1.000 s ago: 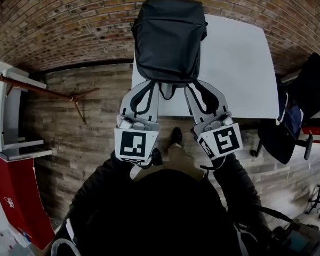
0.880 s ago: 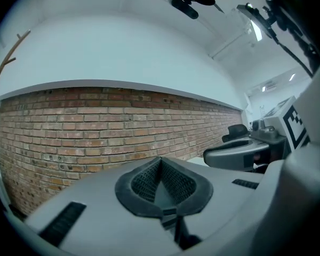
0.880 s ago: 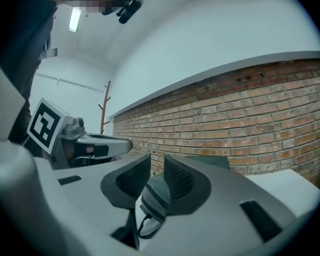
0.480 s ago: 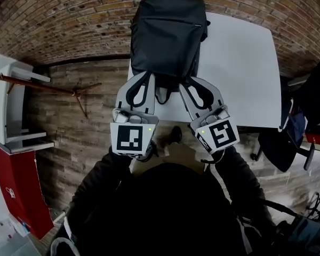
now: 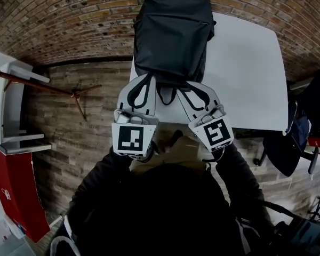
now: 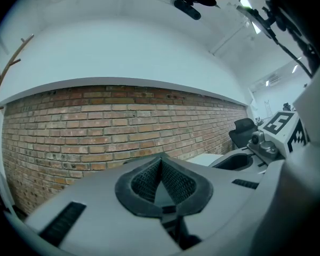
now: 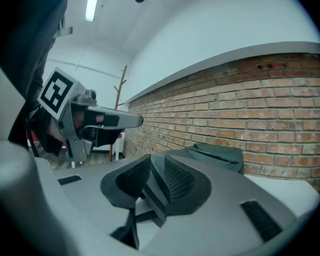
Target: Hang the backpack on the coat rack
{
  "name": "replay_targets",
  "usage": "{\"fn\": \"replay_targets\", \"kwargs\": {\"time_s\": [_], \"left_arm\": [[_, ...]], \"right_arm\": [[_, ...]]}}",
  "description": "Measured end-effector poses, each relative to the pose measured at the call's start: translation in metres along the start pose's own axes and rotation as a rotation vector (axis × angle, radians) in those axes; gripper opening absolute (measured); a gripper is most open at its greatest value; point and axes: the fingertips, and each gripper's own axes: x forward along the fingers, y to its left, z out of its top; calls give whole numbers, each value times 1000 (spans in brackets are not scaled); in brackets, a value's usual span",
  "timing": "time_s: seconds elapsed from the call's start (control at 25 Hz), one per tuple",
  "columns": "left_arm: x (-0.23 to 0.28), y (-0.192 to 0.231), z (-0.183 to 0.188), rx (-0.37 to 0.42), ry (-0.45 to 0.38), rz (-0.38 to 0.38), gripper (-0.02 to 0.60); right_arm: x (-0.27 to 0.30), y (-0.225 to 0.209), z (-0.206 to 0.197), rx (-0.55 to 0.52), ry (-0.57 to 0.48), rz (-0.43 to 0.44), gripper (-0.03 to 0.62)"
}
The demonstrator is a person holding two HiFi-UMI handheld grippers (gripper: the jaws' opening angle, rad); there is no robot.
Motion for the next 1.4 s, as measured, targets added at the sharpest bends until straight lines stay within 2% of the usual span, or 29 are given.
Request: {"fn": "replay_targets", "kwargs": {"time_s": [0.16, 0.36, 0.52, 0.56, 0.64, 0.72, 1.0, 1.12, 1.28, 1.4], "left_arm": [[-3, 0, -28, -5, -12, 3, 9], [5, 5, -51, 4, -35, 15, 9], [11, 13, -67, 0, -40, 32, 9], [12, 16, -69, -3, -39, 37, 9], [14, 20, -72, -7, -36, 45, 9], [16, 24, -73, -10, -37, 50, 9], [10, 36, -53, -27, -25, 54, 9], [4, 40, -24, -30, -37, 56, 9], [-7, 47, 21, 12, -55, 42, 9], [-13, 53, 53, -7, -81, 48, 9]], "right_arm": [[18, 11, -41, -35, 62, 35, 100], [38, 9, -82, -131, 127, 61, 133], [56, 4, -107, -256, 226, 44, 143], [58, 4, -111, -291, 251, 43, 135], [62, 3, -116, -337, 290, 51, 51], [65, 3, -112, -317, 287, 72, 32], [60, -3, -49, -184, 201, 73, 25], [49, -16, 1, -169, 167, 45, 25], [32, -34, 72, -168, 147, 15, 25], [22, -41, 116, -156, 147, 27, 25]]}}
